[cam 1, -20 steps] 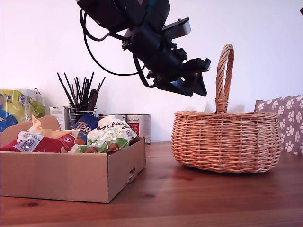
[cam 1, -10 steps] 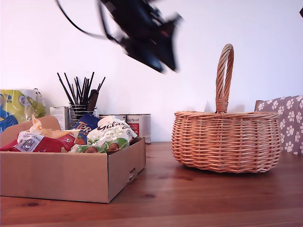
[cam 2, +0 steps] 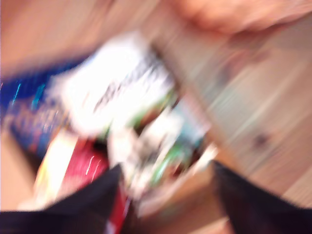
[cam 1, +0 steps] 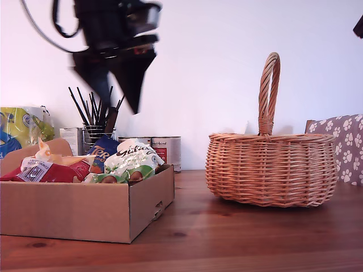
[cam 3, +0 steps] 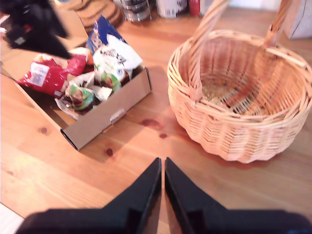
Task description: Move the bags of Easter eggs from the cardboard box on the left into the woven basket on the right side.
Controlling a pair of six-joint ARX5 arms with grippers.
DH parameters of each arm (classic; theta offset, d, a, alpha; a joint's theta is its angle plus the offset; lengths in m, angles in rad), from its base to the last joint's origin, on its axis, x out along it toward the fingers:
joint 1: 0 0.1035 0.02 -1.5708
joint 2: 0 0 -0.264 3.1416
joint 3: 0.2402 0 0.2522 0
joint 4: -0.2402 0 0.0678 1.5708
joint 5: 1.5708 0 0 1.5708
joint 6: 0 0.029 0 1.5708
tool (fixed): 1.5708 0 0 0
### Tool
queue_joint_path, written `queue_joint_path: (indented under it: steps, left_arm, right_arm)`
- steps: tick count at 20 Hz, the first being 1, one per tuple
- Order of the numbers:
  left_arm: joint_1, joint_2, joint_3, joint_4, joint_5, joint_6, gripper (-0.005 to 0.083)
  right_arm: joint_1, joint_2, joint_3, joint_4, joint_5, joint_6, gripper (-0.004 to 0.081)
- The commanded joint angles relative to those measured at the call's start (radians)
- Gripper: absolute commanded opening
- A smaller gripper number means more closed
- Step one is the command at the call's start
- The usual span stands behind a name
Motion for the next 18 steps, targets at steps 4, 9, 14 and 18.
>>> queue_joint_path:
  steps: [4, 9, 14, 18]
  left_arm:
    - [0.018, -0.014, -0.013, -0.03, -0.079, -0.034, 0.079]
    - [0.058, 0.011, -0.018, 0.002, 0.106, -0.075, 0.079]
    - [0.057, 0.126, -0.018, 0.03, 0.118, -0.105, 0.079]
    - [0.057, 0.2, -0.018, 0.076, 0.116, -0.114, 0.079]
  right_arm:
    - [-0.006, 0.027, -0.024, 0.005, 0.003, 0.004, -0.0002]
    - [-0.006, 0.045, -0.024, 0.006, 0.003, 0.004, -0.0002]
    - [-0.006, 0.045, -0.024, 0.013, 0.003, 0.004, -0.0002]
    - [-0.006, 0.045, -0.024, 0.013, 0.003, 0.004, -0.0002]
